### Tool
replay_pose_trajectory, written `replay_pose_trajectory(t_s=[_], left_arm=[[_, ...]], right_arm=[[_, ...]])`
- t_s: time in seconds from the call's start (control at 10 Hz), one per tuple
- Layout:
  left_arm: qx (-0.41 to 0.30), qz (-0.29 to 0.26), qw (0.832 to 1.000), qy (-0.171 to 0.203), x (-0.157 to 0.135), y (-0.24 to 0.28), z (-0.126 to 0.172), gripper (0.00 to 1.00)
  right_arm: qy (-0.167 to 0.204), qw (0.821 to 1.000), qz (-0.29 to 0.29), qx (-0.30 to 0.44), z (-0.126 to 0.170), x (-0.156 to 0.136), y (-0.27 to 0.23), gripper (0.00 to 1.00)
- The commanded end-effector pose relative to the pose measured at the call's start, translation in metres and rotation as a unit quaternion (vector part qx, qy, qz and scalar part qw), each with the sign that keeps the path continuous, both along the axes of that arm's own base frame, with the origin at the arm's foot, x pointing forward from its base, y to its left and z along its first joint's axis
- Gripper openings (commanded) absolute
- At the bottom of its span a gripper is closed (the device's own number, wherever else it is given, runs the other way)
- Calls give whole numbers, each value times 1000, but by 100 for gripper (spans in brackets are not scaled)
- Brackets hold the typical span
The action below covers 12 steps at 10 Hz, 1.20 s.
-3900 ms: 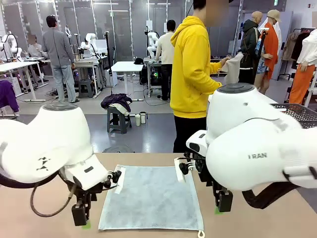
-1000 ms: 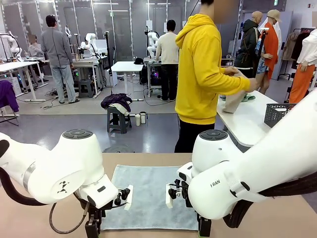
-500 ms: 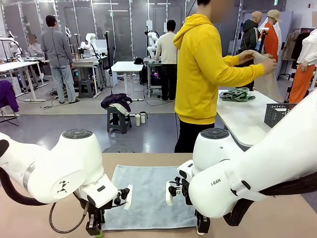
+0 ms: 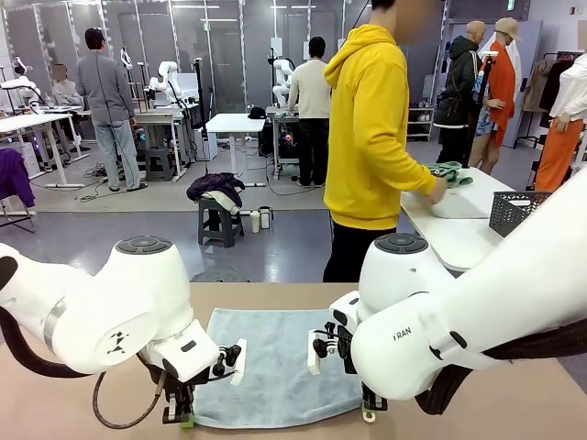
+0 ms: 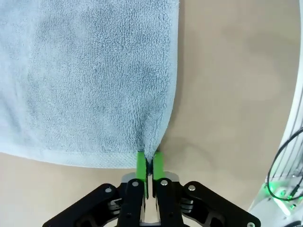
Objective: Fold the towels and place them in the basket.
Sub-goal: When a person lays out a Towel with hook on the table, fold it in half twice.
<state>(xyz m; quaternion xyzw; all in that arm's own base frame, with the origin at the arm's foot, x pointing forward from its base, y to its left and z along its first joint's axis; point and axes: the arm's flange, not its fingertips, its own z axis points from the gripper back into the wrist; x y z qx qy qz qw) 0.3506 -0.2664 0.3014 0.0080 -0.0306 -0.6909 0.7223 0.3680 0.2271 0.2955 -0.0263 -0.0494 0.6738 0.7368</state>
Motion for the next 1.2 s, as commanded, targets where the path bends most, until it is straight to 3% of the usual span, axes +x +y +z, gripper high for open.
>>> replay_pose_trajectory(t_s=[0.0,1.0,1.1], left_arm=[[5,9,1000,-7,-4,1,0,0],[-11,-5,1000,-18,-9,10,42,0],[-10,-9,1000,-24,-8,11,42,0]], right_arm=[[10,1000,-18,-1,-10,-14,-5,0],[8,998,-47,45,42,-25,-7,0],[1,999,-39,34,39,-7,2,0]])
